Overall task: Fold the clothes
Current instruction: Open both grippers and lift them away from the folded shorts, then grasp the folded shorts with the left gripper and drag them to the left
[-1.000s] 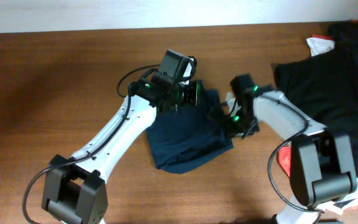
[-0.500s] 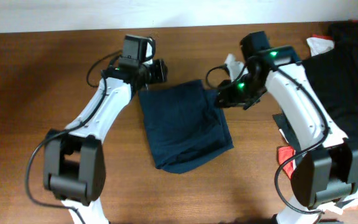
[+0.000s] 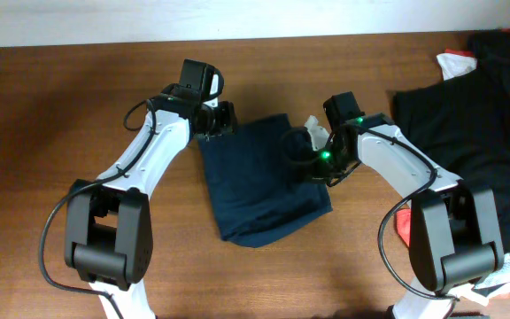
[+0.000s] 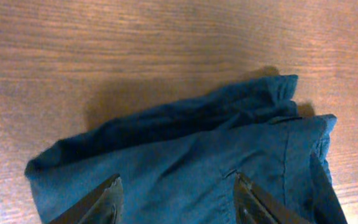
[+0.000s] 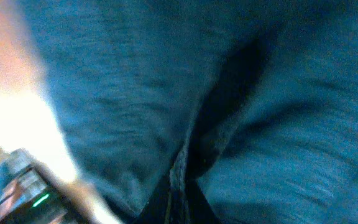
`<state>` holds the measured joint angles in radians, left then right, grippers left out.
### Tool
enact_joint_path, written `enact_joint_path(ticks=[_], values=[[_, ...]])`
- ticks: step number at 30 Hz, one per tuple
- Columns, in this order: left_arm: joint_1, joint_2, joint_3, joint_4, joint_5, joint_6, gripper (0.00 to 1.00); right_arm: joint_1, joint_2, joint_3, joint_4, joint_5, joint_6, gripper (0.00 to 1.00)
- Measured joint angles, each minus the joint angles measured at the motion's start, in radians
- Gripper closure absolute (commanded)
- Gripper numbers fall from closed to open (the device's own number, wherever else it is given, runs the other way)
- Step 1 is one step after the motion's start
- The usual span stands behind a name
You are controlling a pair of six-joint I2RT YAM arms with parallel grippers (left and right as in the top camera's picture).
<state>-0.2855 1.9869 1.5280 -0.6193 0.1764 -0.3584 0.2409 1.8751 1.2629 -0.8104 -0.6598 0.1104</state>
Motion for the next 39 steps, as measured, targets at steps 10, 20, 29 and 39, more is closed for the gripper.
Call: enact_joint_path(ticks=[10, 20, 29, 39], values=[[0.000, 0.000, 0.000, -0.032, 0.000, 0.000, 0.43, -0.052, -0.049, 0.246, -0.364, -0.033, -0.109, 0.96], [0.000, 0.000, 0.000, -0.038, -0.016, 0.000, 0.42, -0.065, -0.079, 0.168, -0.506, 0.765, 0.243, 0.95], [-0.005, 0.000, 0.000, -0.076, -0.016, -0.001, 0.31, -0.175, -0.077, -0.034, -0.314, 1.032, 0.370, 0.57], [-0.129, 0.000, 0.000, 0.047, 0.000, 0.075, 0.18, -0.361, -0.071, 0.013, -0.439, 1.059, 0.388, 0.34]])
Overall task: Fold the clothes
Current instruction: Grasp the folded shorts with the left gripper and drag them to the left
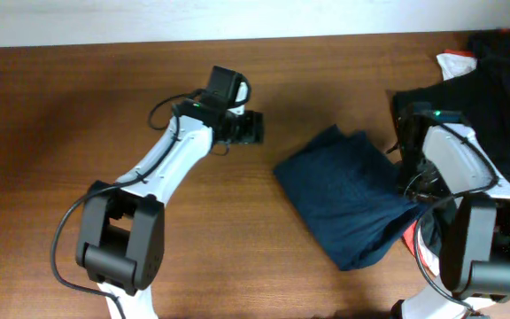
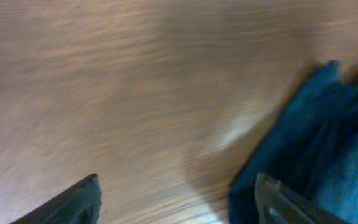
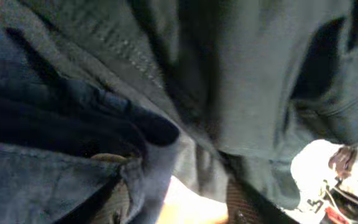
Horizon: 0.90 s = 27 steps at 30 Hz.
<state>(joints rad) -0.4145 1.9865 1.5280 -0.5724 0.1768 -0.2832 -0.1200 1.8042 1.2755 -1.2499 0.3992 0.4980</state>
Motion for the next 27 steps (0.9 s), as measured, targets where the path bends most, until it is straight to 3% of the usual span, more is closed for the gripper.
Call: enact_joint_path(ticks=[4, 12, 18, 22, 26, 27], values=[[-0.040, 0.000, 0.000, 0.074, 0.028, 0.019, 0.14, -0.006, -0.045, 0.087, -0.049, -0.039, -0.013, 0.15], [-0.106, 0.094, 0.001, 0.208, 0.153, 0.031, 0.13, -0.006, -0.117, 0.115, -0.092, -0.185, -0.069, 0.13], [-0.150, 0.200, 0.001, 0.226, 0.285, 0.030, 0.14, -0.006, -0.117, 0.115, -0.100, -0.207, -0.082, 0.13], [-0.177, 0.220, 0.001, 0.205, 0.354, 0.034, 0.36, -0.006, -0.117, 0.115, -0.101, -0.210, -0.090, 0.13], [-0.209, 0.220, 0.002, 0.159, 0.400, 0.037, 0.95, -0.006, -0.117, 0.115, -0.100, -0.211, -0.092, 0.13], [-0.217, 0.220, 0.002, 0.145, 0.400, 0.037, 0.99, -0.006, -0.117, 0.115, -0.099, -0.211, -0.094, 0.12]])
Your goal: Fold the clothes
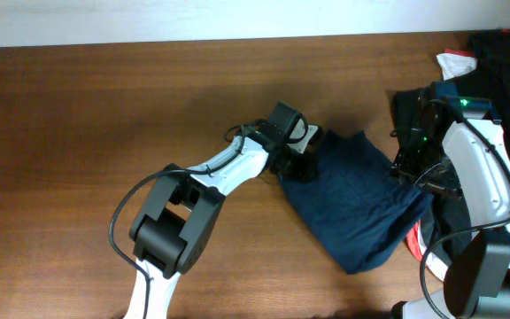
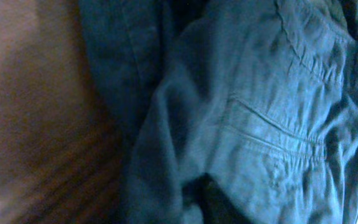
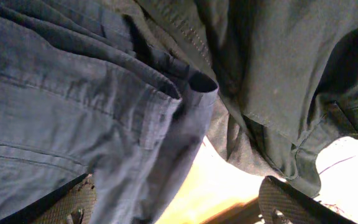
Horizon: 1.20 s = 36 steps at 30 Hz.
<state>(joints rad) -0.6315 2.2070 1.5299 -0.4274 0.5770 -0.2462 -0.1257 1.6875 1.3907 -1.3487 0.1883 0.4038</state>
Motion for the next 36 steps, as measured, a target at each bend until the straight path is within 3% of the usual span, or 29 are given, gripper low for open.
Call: enact_joint_path(ticks=[5, 9, 16, 17, 23, 33, 35, 36], values=[[-0.009, 0.000, 0.000, -0.016, -0.026, 0.004, 0.99, 0.000, 0.000, 0.000, 0.002, 0.000, -0.008, 0.12], [0.058, -0.002, 0.002, -0.061, -0.087, 0.004, 1.00, 0.000, 0.000, 0.000, 0.002, 0.000, -0.021, 0.12], [0.452, -0.075, 0.002, -0.135, -0.238, 0.004, 0.99, 0.000, 0.000, 0.000, 0.002, 0.000, -0.024, 0.12], [0.571, -0.095, 0.002, -0.136, -0.274, 0.004, 1.00, 0.000, 0.000, 0.000, 0.004, 0.000, -0.024, 0.12], [0.850, -0.120, 0.003, -0.157, -0.374, 0.010, 1.00, 0.000, 0.000, 0.000, 0.010, 0.000, -0.024, 0.12], [0.989, -0.121, 0.003, -0.172, -0.639, 0.101, 0.98, 0.000, 0.000, 0.000, 0.010, 0.000, -0.026, 0.12], [1.009, -0.121, 0.003, -0.172, -0.680, 0.109, 0.84, 0.000, 0.000, 0.000, 0.010, 0.000, -0.027, 0.12], [1.019, -0.121, 0.003, -0.172, -0.703, 0.117, 0.65, 0.000, 0.000, 0.000, 0.010, 0.000, -0.027, 0.12]])
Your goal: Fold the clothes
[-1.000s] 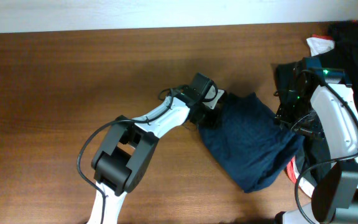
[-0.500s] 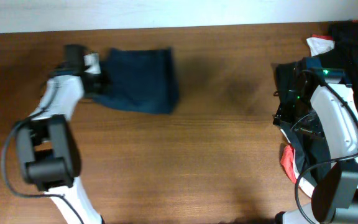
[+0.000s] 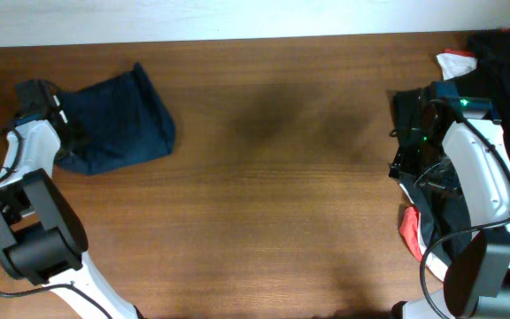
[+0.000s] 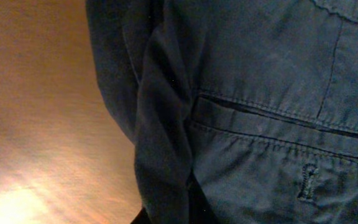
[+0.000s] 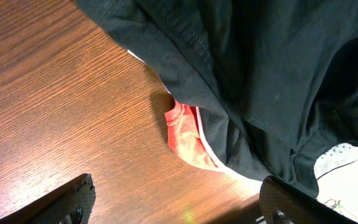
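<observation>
The folded dark blue garment [image 3: 118, 120] lies at the table's far left back corner. My left gripper [image 3: 65, 146] is at its left edge. In the left wrist view the blue cloth [image 4: 260, 93] fills the frame, showing a pocket seam, and the left gripper [image 4: 179, 214] is shut on a fold of it. My right gripper [image 3: 407, 159] is at the left edge of the black clothes pile [image 3: 494, 62]. In its own view the right gripper [image 5: 179, 199] is wide open over bare wood, with nothing between its fingers [image 5: 73, 199].
The black pile [image 5: 260, 62] covers the table's right end. A red garment [image 5: 188, 140] pokes out from under it, also seen as red cloth [image 3: 410, 232] near the right arm. White cloth [image 3: 457, 64] lies at the back right. The wooden table [image 3: 264, 195] spans the middle.
The blue garment was right of centre beside the right gripper, with the left gripper at its left edge. Now it lies at the far left with the left gripper. The right arm has not moved.
First the blue garment lay mid-table with both grippers at it. Then it lay further right beside the black pile, the left gripper open over bare wood. Then the left gripper was at the garment's edge. Now the garment is at the far left.
</observation>
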`<state>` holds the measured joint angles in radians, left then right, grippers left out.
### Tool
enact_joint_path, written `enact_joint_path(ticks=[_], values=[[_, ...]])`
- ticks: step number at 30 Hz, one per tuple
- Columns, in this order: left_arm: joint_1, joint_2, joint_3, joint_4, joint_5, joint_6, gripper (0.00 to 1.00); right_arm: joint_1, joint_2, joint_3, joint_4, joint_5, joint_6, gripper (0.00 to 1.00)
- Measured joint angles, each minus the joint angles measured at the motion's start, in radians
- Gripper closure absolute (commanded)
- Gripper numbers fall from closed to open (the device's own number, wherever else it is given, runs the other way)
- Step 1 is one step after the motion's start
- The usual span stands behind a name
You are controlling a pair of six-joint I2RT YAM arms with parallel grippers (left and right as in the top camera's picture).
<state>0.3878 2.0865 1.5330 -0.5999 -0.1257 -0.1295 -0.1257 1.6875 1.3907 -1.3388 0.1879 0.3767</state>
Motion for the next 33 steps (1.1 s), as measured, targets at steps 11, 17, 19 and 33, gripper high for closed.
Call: enact_joint_path(ticks=[11, 17, 19, 33], values=[[0.013, -0.008, 0.400, -0.256, -0.081, -0.009, 0.01, 0.000, 0.000, 0.000, 0.005, 0.000, 0.000, 0.12], [-0.120, -0.019, 0.448, -0.274, 0.225, -0.024, 0.01, 0.000, 0.000, 0.000, 0.007, 0.000, 0.000, 0.12], [-0.193, -0.017, 0.448, -0.274, 0.279, -0.024, 0.01, 0.000, 0.000, 0.000, 0.007, 0.000, 0.000, 0.12], [-0.431, 0.256, 0.446, -0.377, 0.312, -0.025, 0.01, 0.000, 0.000, 0.000, -0.004, 0.000, -0.010, 0.10]])
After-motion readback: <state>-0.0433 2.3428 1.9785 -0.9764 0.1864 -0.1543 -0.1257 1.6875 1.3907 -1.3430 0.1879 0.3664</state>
